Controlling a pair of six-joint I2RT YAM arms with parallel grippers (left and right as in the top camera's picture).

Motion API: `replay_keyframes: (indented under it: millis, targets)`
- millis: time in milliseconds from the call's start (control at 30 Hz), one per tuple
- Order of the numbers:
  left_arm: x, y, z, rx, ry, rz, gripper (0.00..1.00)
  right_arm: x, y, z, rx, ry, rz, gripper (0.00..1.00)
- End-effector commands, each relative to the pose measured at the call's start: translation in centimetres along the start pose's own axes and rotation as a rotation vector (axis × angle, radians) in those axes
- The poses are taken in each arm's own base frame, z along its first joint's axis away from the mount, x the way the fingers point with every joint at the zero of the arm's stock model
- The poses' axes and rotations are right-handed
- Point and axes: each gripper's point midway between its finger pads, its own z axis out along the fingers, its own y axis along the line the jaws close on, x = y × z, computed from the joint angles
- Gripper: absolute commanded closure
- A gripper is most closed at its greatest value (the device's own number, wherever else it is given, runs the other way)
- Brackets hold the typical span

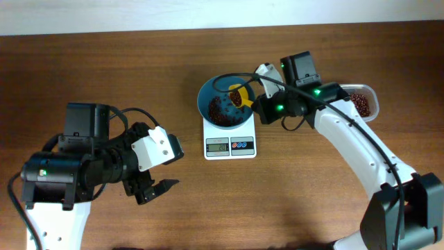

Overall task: Scoop item into bowl and weigh 50g on scale
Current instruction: 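Tilt the scoop to pour red beans into the teal bowl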

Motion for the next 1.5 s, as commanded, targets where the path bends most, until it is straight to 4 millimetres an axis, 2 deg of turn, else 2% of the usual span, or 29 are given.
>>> replay_keyframes:
  millis: [0,567,700,800,900,1100,1467]
  targets:
    - [-0.3,0.2,-0.4,-0.013,-0.008,-0.007,0.01,-1.9,0.8,-1.7,0.046,-0.050,-0.056,0.96]
    - [-0.3,0.2,-0.4,-0.013,-0.008,-0.007,0.01,-1.4,1.2,-1.5,0.049,-0.029,-0.054,0.96]
    - [-0.3,0.3,-0.4,-0.013,-0.007,-0.007,0.01,-1.3,1.3,-1.2,0.118,-0.011,-0.083,0.96]
    - [-0.3,0.2,-0.4,-0.013,-0.008,-0.007,0.01,-1.7,2.5,-1.0,0.118,-0.015,-0.116,0.96]
    - [-0.3,0.2,-0.4,-0.013,-0.008,-0.007,0.01,-1.5,1.9,-1.0,0.195,-0.001,-0.130,0.96]
    - [-0.3,0.2,-0.4,-0.013,-0.008,-0.007,0.01,-2.6,2.2,-1.6,0.190,-0.032,-0.110,0.96]
    - [-0.3,0.3,-0.4,-0.013,-0.008,-0.007,0.01,-2.6,2.2,-1.7,0.190,-0.030,-0.109,0.96]
